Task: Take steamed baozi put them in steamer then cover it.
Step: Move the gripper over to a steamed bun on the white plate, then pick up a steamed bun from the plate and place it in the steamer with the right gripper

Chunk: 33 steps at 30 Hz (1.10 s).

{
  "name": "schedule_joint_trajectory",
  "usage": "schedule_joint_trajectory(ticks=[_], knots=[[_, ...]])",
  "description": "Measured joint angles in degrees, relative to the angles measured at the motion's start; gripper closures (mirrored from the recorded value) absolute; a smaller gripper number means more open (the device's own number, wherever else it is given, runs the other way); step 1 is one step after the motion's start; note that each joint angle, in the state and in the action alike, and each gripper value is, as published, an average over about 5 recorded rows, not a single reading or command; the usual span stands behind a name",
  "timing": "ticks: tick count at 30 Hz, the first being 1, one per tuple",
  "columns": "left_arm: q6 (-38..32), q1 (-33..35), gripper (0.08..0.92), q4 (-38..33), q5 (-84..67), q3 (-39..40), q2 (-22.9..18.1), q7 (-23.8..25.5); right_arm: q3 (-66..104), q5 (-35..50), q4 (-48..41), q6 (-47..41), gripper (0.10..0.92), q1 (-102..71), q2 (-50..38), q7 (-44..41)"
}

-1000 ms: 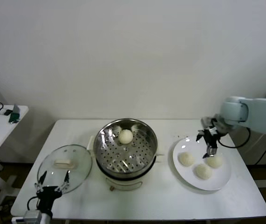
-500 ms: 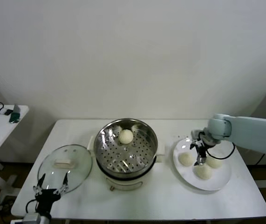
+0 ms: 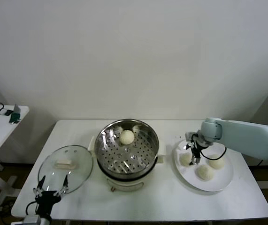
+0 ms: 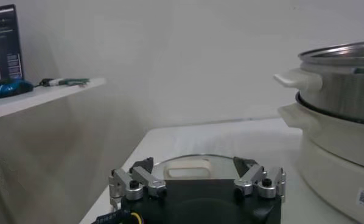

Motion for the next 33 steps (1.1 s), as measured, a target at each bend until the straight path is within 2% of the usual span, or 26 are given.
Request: schedule_joint_trajectory(ticks=[5, 9, 21, 33], knots=[[0.01, 0.07, 0.177, 0.03, 0.01, -0.05, -0.01, -0.01, 0.42, -0.19, -0.37, -0.03, 0.428, -0.26, -0.02, -0.48], [0.06, 0.09, 0.177, 0.05, 0.01, 0.02, 0.0, -0.04, 0.67, -0.37, -0.72, 0.03, 0.481, -0.17, 0.08, -0.83], [0.32, 0.27, 0.177, -0.17, 0.02, 0.02, 0.28, -0.05, -3.71, 3.29, 1.08, 2.08, 0.499, 11.11, 0.53, -5.1], [0.49, 0.06, 0.177, -1.17, -0.04, 0.5, 0.89, 0.16, -4.27, 15.37, 6.04, 1.06, 0.499, 29.99, 6.51, -8.47]])
